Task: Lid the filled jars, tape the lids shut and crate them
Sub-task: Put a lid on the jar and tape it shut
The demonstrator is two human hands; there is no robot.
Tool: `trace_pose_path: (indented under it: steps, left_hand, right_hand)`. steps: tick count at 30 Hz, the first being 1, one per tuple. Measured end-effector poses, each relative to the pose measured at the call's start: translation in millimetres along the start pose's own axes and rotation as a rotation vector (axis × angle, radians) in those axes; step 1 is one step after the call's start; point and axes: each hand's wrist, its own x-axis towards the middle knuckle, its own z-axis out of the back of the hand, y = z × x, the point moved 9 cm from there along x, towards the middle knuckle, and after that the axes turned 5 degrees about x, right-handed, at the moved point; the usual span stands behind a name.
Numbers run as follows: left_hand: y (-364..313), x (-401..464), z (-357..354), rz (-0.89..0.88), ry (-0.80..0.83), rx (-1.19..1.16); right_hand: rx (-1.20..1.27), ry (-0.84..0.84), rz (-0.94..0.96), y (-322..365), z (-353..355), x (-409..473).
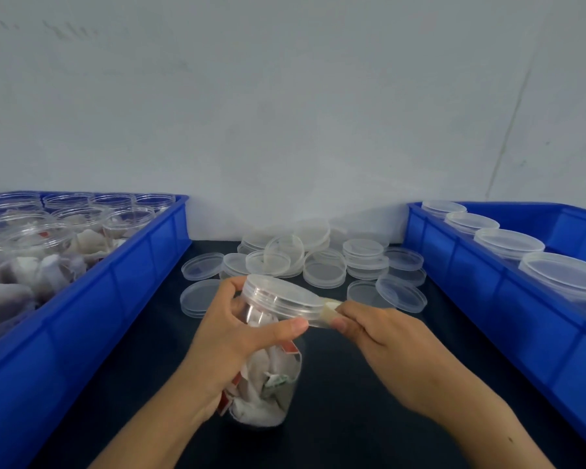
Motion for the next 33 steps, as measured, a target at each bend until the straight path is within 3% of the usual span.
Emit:
trace_pose_path:
  steps: [6, 12, 18, 24, 28, 33]
  left_hand:
    - [-2.7, 1.1, -5.7, 0.023, 0.142, -0.063]
    - [1.2, 0.3, -8.1, 0.047, 0.172, -0.104]
    - [1.1, -0.6, -11.2, 0.024, 0.218, -0.073]
    - [-9.4, -5.3, -2.9, -0.062, 0.032, 0.098]
    - [-22.4, -15.5, 3.5, -0.262, -0.201, 0.387]
    - [-23.5, -12.2, 0.9, -0.203, -0.224, 0.600]
  right_hand:
    - [0.016, 0.022, 0.037, 2.7, -2.3, 1.7]
    - [-0.071, 0.006, 0.059, 2.1, -7.6, 4.8]
    - [0.080, 0.014, 0.008, -3.3, -14.2, 6.3]
    - [0.052, -0.115, 0.019, 3.3, -8.3, 5.9]
    - [-0.046, -0.207, 0.070, 16.2, -12.3, 3.9]
    - [-0.089, -0.251, 0.074, 17.7, -18.9, 1.2]
